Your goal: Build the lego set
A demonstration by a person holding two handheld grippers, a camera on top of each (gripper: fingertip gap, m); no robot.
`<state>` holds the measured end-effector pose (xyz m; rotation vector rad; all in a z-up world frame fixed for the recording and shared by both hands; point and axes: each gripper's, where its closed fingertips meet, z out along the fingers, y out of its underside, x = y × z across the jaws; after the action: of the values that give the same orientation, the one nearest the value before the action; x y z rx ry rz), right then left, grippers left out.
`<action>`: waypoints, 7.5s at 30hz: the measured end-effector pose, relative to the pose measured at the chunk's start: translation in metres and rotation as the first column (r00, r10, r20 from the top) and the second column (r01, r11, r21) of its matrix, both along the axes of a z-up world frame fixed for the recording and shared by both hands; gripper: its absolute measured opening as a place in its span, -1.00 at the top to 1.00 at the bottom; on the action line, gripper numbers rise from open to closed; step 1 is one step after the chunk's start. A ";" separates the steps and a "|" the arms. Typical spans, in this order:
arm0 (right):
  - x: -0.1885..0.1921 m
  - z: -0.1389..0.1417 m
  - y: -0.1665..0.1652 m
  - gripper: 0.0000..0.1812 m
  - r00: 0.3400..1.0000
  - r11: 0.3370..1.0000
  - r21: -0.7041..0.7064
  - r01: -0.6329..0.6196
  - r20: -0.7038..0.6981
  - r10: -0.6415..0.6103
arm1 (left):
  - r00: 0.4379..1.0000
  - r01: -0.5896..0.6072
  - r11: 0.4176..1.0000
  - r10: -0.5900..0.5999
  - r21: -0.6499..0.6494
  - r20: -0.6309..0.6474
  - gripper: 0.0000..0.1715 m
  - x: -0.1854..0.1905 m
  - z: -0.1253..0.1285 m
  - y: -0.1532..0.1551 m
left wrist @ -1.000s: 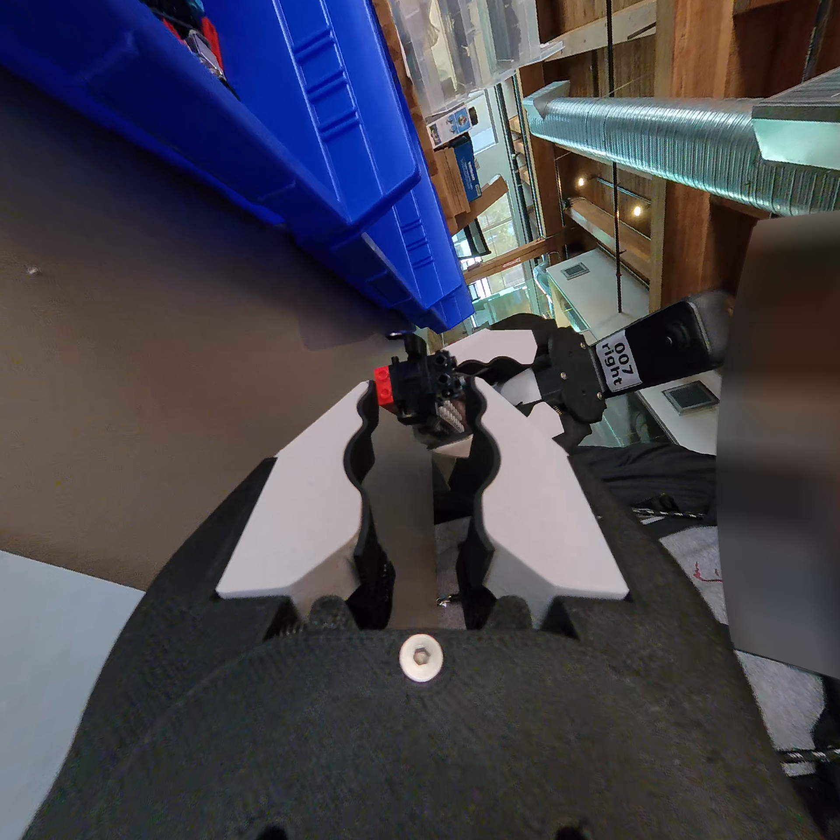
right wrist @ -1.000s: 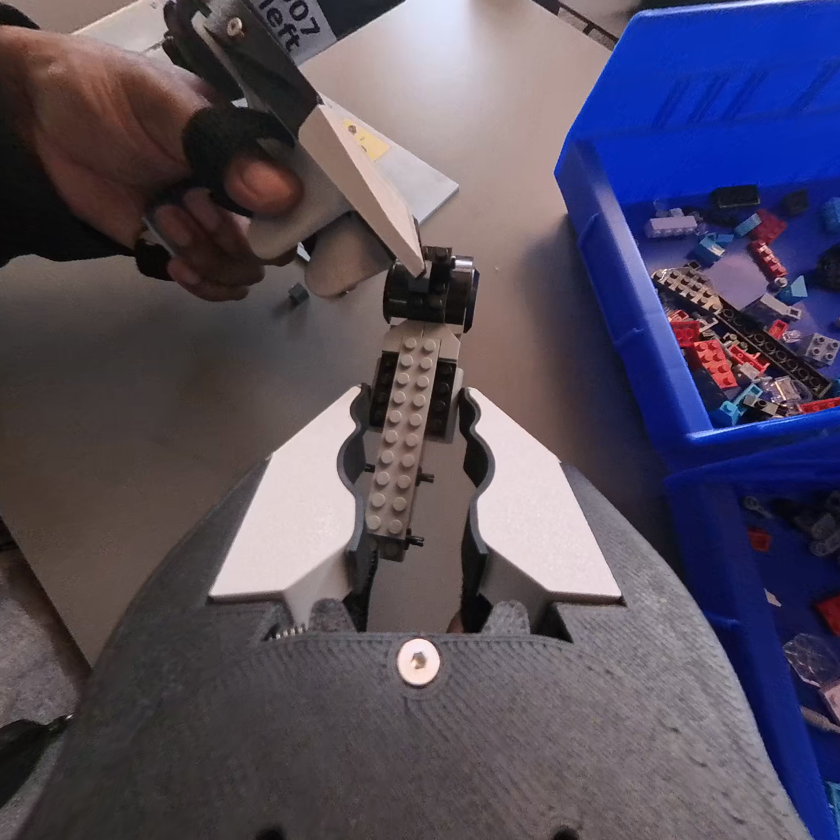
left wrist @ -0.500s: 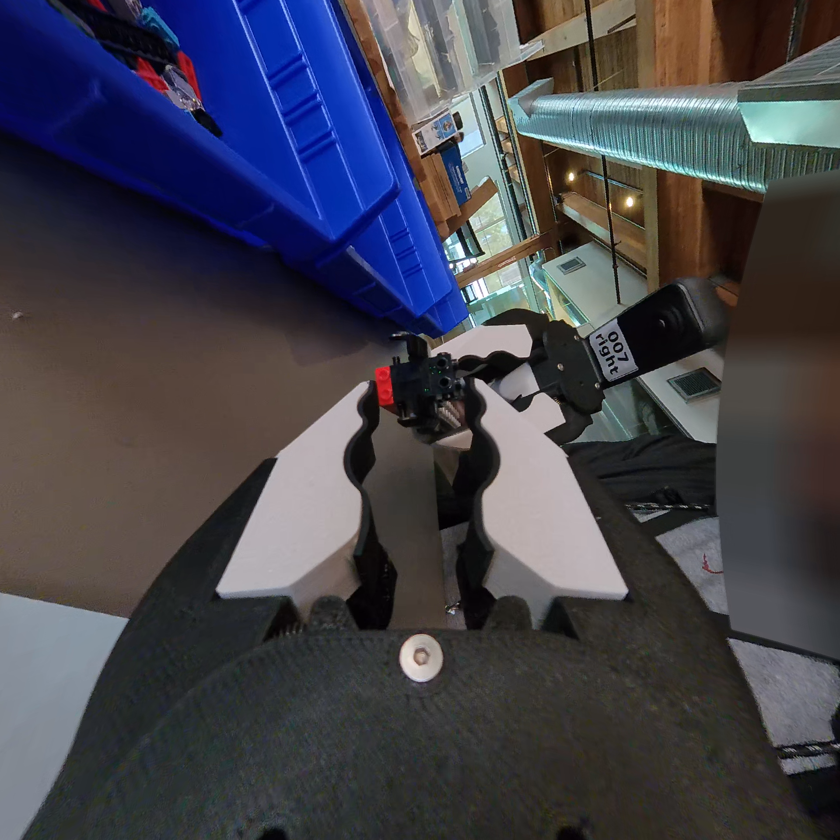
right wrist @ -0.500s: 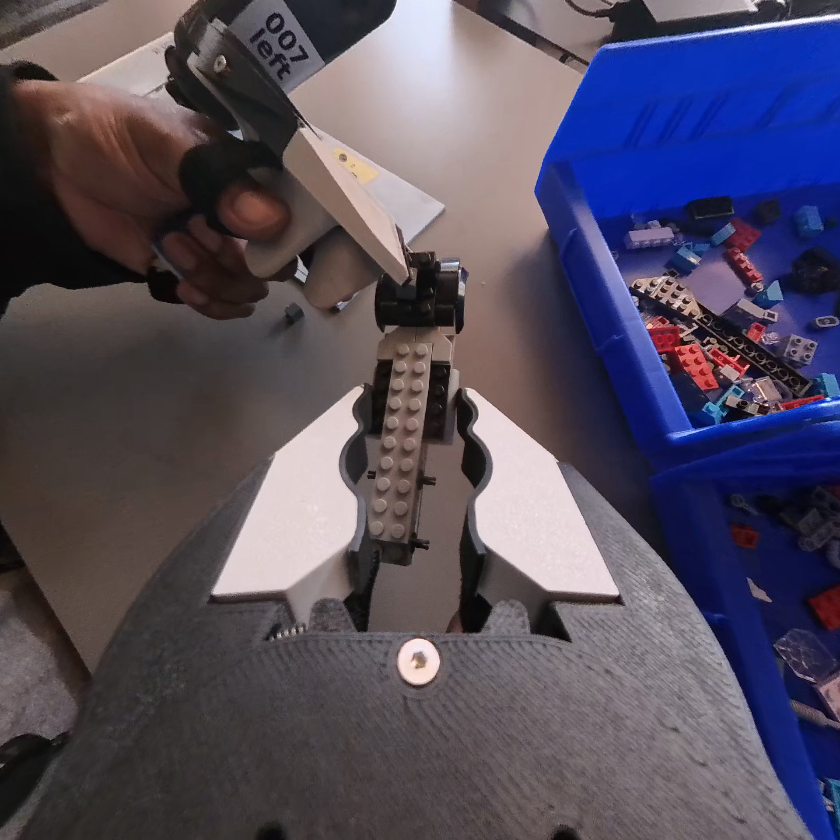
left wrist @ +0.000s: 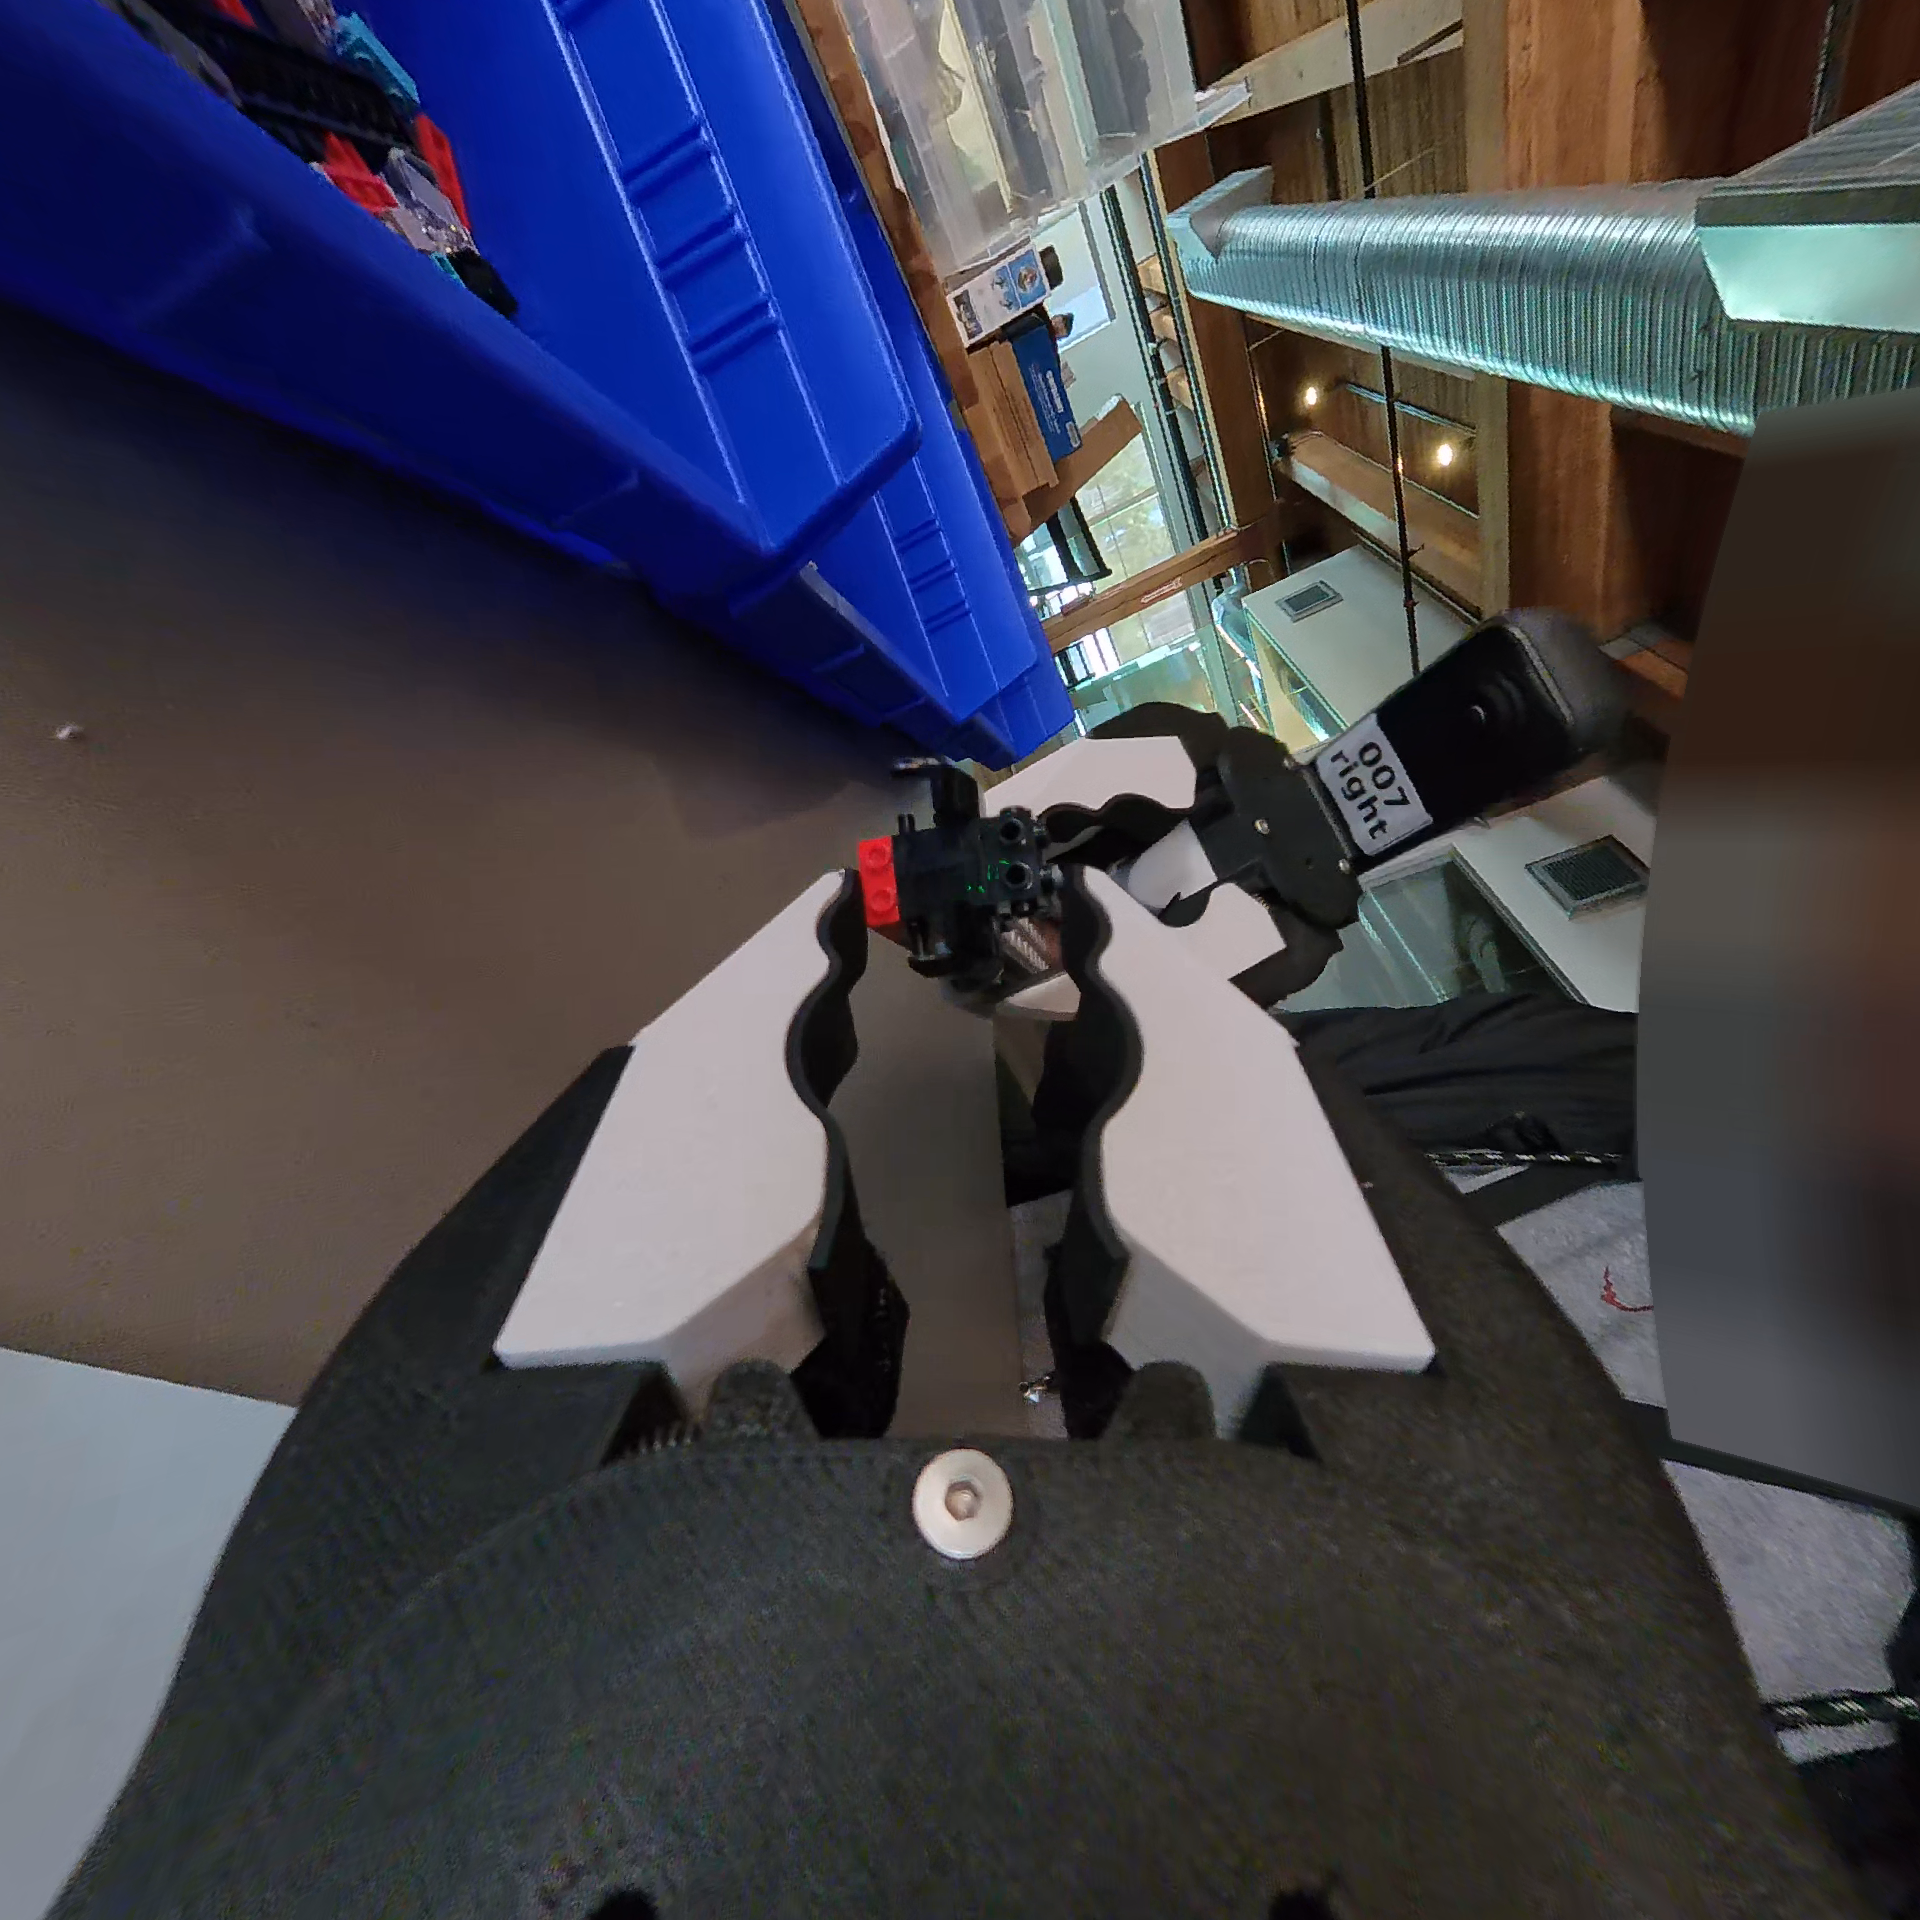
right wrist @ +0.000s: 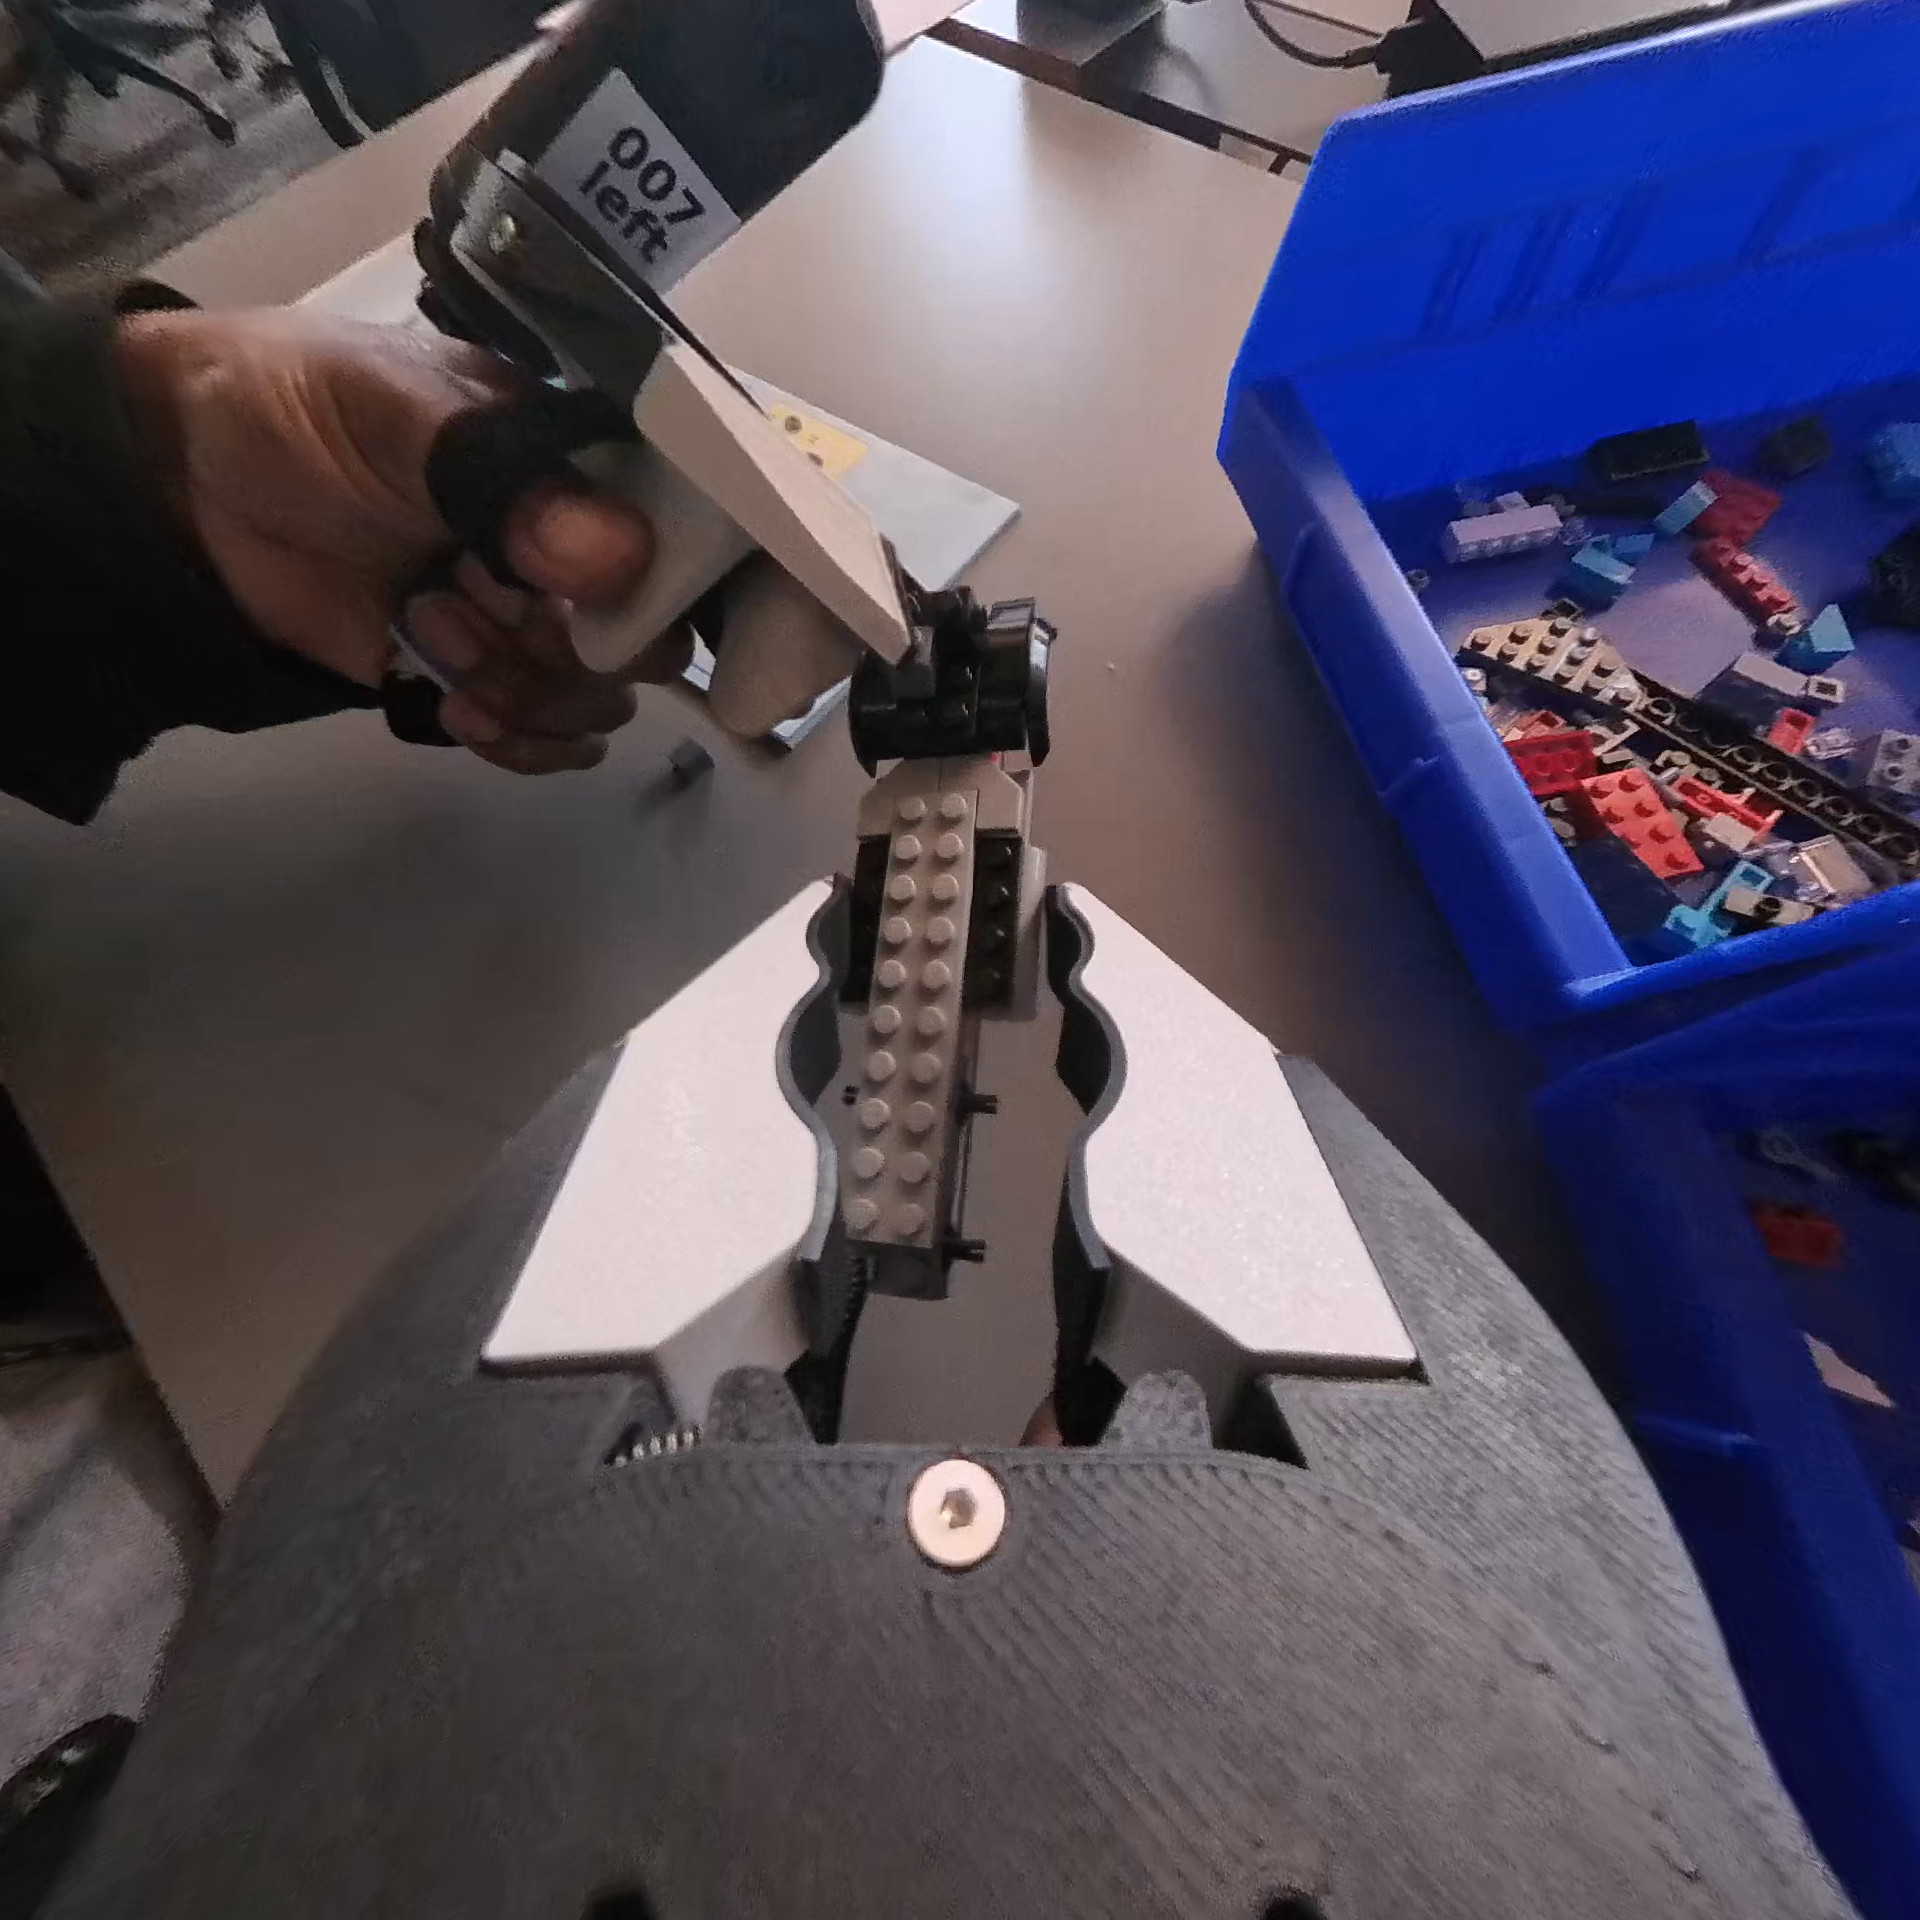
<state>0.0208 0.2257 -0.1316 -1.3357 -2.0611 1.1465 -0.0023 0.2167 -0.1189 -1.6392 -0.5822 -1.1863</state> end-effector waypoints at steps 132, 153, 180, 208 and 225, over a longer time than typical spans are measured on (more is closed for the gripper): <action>-0.005 0.009 -0.029 0.75 0.996 0.565 -0.824 0.033 0.075 0.051 | 0.971 -0.208 0.953 0.175 0.219 0.163 0.59 0.005 0.026 0.011; -0.006 0.001 -0.034 0.73 0.996 0.649 -0.760 0.033 0.080 0.043 | 0.967 -0.222 0.963 0.197 0.153 0.161 0.57 0.004 0.014 0.009; -0.011 0.006 -0.039 0.76 0.988 0.490 -0.868 0.076 0.131 0.079 | 0.973 -0.168 0.968 0.132 0.185 0.189 0.54 0.022 0.010 0.002; -0.015 0.052 -0.042 0.50 0.983 0.442 -0.881 -0.166 -0.112 0.146 | 0.905 -0.351 0.931 0.365 0.103 -0.219 0.79 0.030 0.022 -0.020; -0.013 0.052 -0.043 0.57 0.990 0.328 -0.937 -0.118 -0.086 0.110 | 0.863 -0.389 0.916 0.399 0.098 -0.308 0.76 0.034 0.018 -0.017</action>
<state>0.0081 0.1831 -0.0796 -1.5839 -1.3731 2.6772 0.0319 0.1996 -0.1004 -1.5481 -0.6442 -0.6072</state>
